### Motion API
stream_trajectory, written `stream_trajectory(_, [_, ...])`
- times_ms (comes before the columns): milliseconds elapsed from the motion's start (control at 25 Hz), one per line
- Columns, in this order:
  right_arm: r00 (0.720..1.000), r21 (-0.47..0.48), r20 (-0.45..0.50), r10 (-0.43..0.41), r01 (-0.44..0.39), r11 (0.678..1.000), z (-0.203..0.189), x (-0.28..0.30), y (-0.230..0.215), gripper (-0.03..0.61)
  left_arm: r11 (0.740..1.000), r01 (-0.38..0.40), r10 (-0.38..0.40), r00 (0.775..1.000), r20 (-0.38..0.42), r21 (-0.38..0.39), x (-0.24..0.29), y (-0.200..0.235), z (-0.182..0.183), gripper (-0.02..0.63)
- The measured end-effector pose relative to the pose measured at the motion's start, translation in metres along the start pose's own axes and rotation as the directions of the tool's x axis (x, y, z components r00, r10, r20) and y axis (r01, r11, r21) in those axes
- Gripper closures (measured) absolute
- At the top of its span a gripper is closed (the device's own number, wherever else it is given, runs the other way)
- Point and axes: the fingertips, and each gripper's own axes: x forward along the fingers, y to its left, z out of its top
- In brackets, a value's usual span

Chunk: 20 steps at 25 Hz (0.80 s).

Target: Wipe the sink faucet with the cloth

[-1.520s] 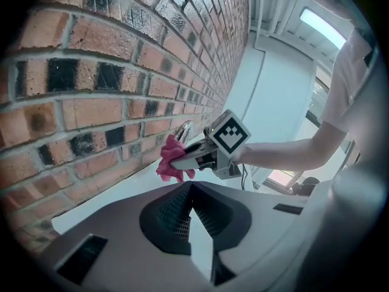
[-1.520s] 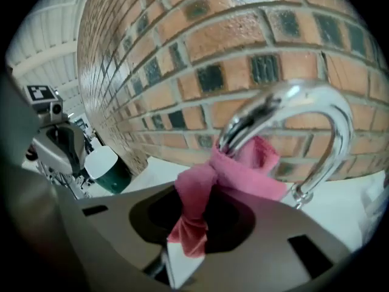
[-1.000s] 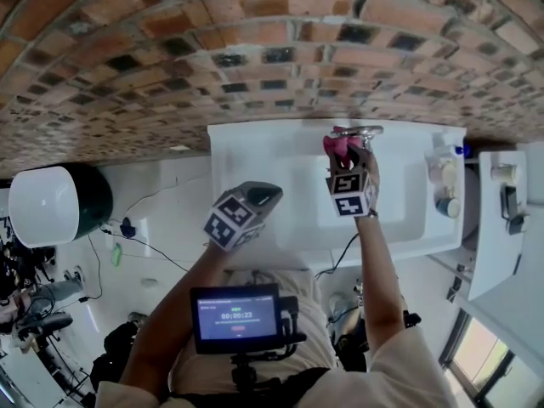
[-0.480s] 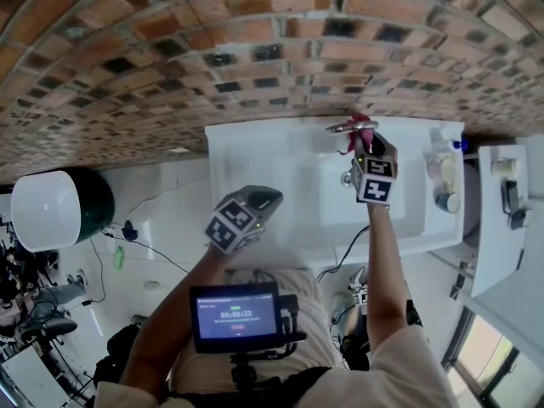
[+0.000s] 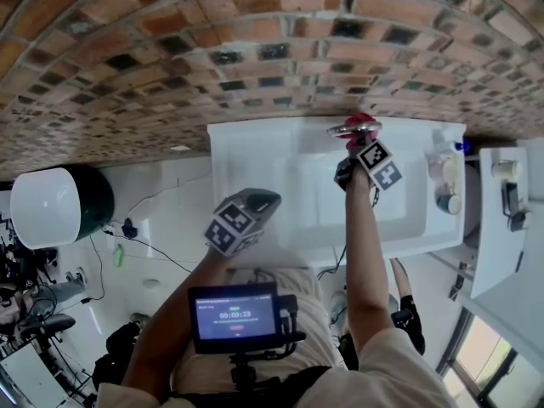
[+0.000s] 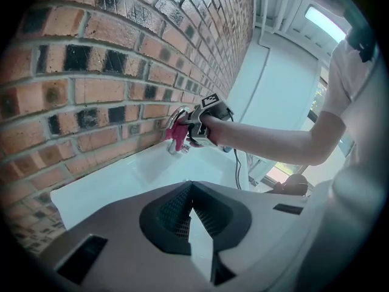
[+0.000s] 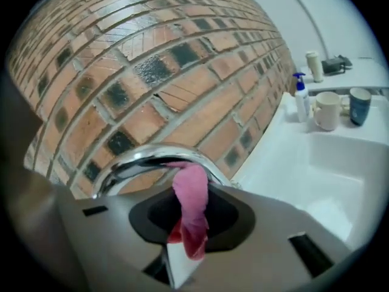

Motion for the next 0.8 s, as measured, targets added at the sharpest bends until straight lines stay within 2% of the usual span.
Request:
stream_trajectory(120, [0.995, -0.055, 0.082, -0.061, 0.066, 0.996, -0.007, 0.006, -0.006, 0.477, 1.0, -0.005, 0.005, 1.0, 0.007, -0.01, -0.005, 0.004, -0.002, 0.621])
stream_trajectory(280, [0.985, -0.1, 0.153, -0.084, 0.1, 0.99, -0.013, 0.014, -0.01, 0.477, 1.0, -0.014, 0.014, 1.0, 0.005, -0.026, -0.015, 0.013, -0.01, 0.621])
stream_trajectory(480, [0.987, 0.015, 0.121, -0.108, 0.107, 0.994, -0.022, 0.023, -0.019, 0.477, 0.998, -0.016, 0.016, 1.0, -0.004, -0.056, -0.023, 0.023, -0.023, 0.621])
stream_trajectory(800, [0.98, -0.018, 0.102, -0.172, 0.175, 0.984, -0.036, 0.03, -0.022, 0.477, 0.998, -0.005, 0.004, 1.0, -0.008, -0.063, -0.031, 0.033, -0.036, 0.621])
